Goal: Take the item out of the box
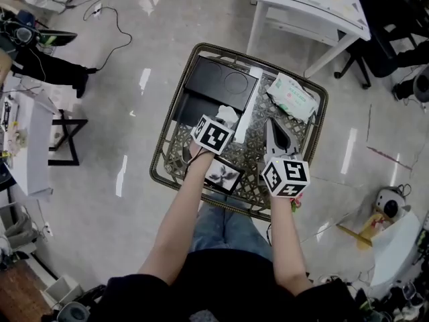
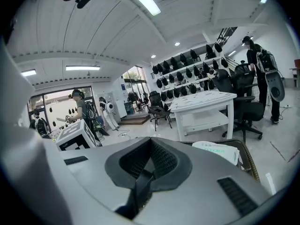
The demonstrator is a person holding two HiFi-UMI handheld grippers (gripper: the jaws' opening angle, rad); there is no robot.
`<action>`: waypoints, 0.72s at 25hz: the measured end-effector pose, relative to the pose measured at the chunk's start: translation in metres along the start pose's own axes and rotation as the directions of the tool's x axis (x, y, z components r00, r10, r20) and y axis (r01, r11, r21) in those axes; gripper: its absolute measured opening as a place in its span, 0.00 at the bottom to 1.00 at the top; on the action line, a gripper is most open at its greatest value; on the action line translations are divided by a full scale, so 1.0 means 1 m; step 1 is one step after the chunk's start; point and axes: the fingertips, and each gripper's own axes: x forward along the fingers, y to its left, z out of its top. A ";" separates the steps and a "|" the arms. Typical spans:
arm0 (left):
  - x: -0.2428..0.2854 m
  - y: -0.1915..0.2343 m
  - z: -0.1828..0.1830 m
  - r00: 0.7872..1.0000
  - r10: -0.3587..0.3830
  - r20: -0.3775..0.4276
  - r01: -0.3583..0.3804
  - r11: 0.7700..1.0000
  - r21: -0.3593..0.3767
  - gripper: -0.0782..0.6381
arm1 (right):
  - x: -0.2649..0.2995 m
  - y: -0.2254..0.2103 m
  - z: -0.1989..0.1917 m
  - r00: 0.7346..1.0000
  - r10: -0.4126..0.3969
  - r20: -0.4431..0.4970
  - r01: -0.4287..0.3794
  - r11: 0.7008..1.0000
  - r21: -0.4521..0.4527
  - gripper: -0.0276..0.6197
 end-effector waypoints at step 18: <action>-0.193 -0.044 0.079 0.796 0.062 0.602 -0.092 0.996 0.018 0.14 | -0.091 0.040 0.059 0.987 0.007 0.162 0.007 0.996 -0.089 0.05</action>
